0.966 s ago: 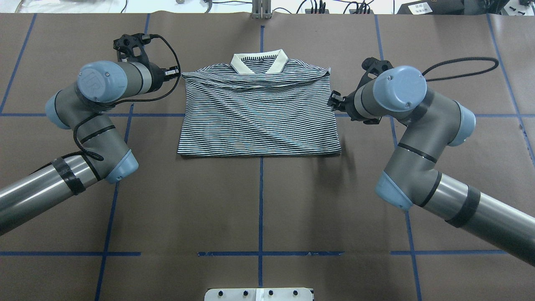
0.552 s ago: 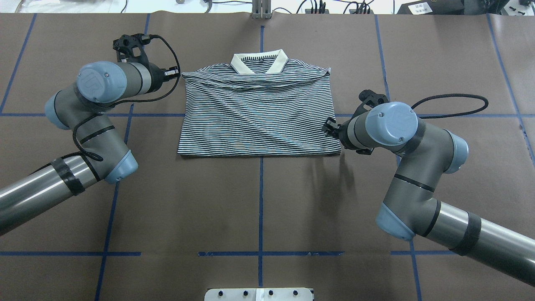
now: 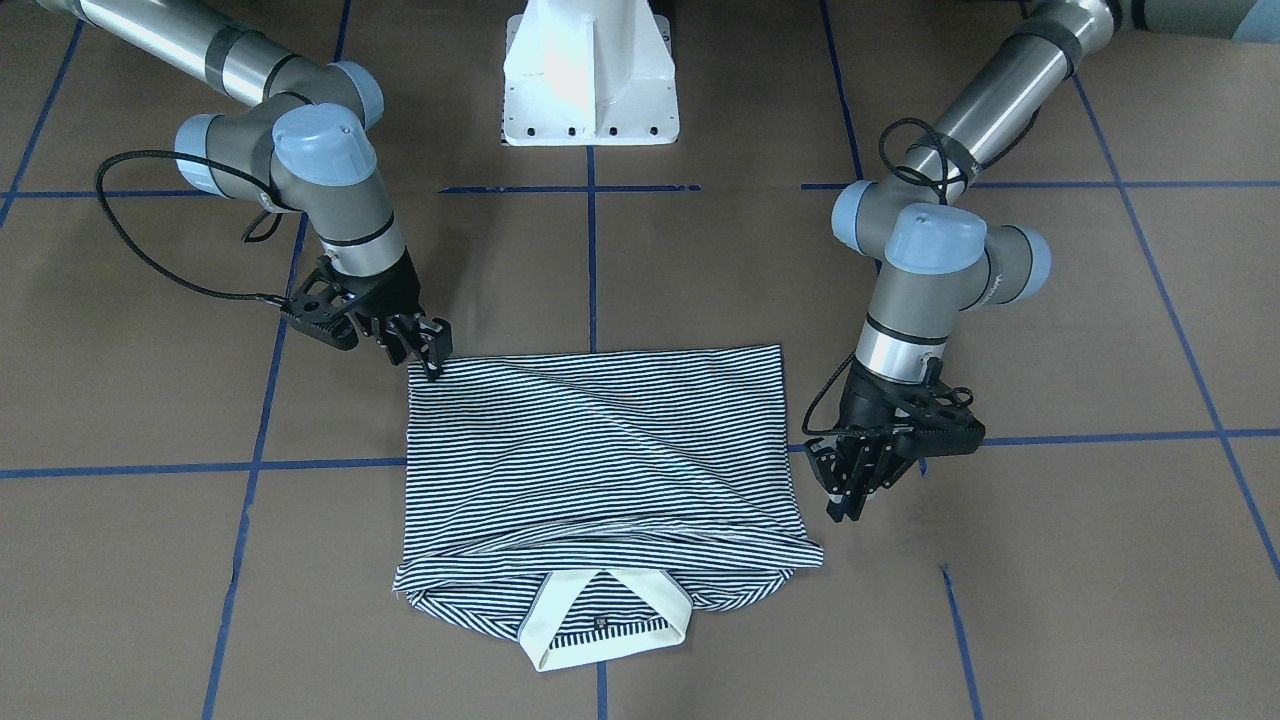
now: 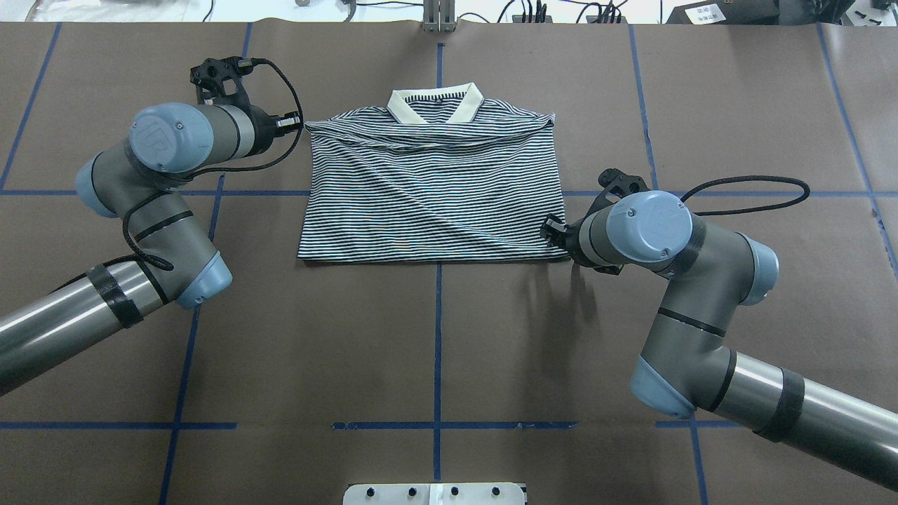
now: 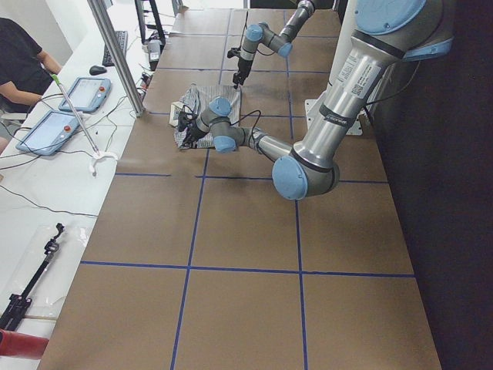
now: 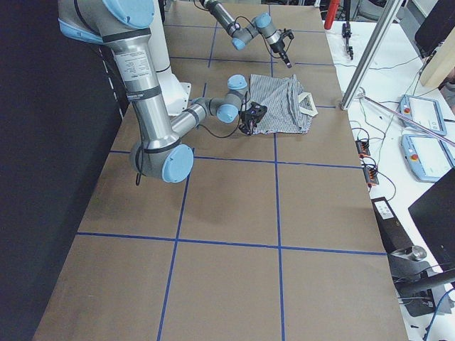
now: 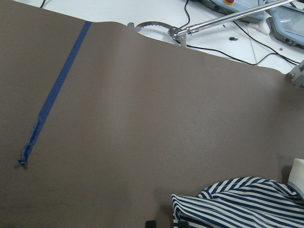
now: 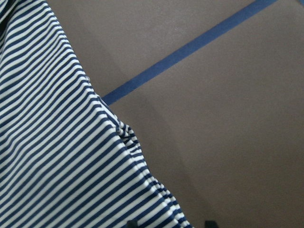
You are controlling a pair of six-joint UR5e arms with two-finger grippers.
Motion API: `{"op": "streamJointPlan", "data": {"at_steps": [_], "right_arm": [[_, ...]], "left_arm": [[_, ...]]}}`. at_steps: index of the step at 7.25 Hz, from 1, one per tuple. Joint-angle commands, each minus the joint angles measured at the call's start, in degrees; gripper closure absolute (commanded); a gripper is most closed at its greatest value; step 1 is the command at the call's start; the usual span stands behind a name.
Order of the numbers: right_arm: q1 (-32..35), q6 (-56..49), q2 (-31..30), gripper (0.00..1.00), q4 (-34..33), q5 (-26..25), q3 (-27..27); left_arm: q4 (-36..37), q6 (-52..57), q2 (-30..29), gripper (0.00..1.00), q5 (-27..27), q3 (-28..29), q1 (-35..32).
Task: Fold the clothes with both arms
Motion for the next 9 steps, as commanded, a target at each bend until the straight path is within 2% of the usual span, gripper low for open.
{"op": "streamJointPlan", "data": {"at_steps": [1,4,5,6,7,8,9], "right_arm": [[-0.12,0.31,-0.02,1.00,0.10,0.02,0.15],[0.05,0.22,-0.55,1.00,0.11,0.02,2.60],[-2.03,0.22,-4.12,1.00,-0.50,0.72,9.23],[-7.01,0.22,-12.51,1.00,-0.60,0.72,19.22],[-12.55,0.22,-19.20,1.00,-0.60,0.90,26.71],[-19.48,1.70,-24.40,1.00,-0.60,1.16,31.57],[-26.42,5.80,-25.59,1.00,-0.51,1.16,32.67]], "left_arm": [[0.09,0.01,-0.01,0.72,0.00,-0.05,0.05],[0.00,0.01,-0.10,0.72,0.00,0.03,0.05],[0.09,-0.08,-0.54,0.72,0.00,-0.14,0.14],[0.09,-0.16,-0.37,0.72,-0.09,-1.27,0.40],[0.44,-0.17,-0.19,0.72,-0.26,-2.68,0.49],[0.70,-0.25,-0.10,0.72,-2.61,-4.26,1.01],[0.88,-2.86,-0.02,0.72,-6.90,-6.45,1.10]]}}
